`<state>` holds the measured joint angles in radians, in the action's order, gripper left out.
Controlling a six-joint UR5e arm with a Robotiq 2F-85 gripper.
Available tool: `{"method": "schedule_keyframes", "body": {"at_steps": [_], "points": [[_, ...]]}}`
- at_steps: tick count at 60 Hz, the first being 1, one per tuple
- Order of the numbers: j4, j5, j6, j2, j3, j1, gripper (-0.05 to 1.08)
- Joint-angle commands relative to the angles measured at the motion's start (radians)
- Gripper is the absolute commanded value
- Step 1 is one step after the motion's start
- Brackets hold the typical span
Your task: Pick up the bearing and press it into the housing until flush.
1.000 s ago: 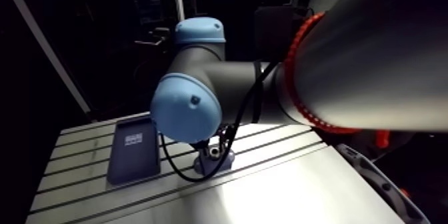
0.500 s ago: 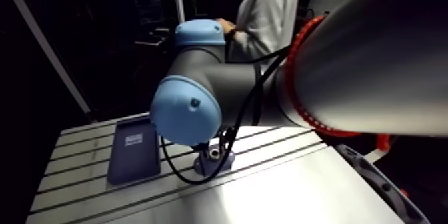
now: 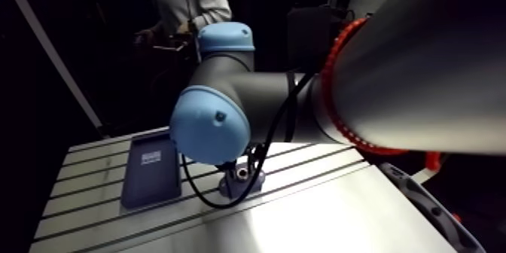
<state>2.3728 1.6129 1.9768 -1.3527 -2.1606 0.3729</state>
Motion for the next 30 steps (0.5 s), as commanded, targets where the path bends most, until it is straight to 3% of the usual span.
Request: {"method": "schedule_keyframes", "body": {"at_steps": [1, 30], "points": [[0.001, 0.0, 0.0, 0.001, 0.0, 0.0, 0.62], [0.001, 0.0, -0.002, 0.001, -0.002, 0.0, 0.62]]}}
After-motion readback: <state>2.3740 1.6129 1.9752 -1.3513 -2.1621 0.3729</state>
